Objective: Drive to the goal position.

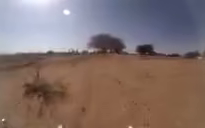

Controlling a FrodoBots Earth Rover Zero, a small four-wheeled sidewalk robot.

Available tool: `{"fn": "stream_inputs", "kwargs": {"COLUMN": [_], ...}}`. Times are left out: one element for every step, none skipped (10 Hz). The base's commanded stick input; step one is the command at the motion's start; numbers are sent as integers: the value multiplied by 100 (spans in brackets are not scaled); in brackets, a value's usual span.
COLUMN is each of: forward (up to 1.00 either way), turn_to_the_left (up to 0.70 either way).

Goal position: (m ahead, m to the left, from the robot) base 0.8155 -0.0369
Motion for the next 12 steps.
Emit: {"fn": "stream_inputs", "kwargs": {"forward": [100, 100, 100, 100, 100, 100, 100, 100, 100, 100, 100, 100], "turn_to_the_left": [0, 0, 0, 0, 0, 0, 0, 0, 0, 0, 0, 0]}}
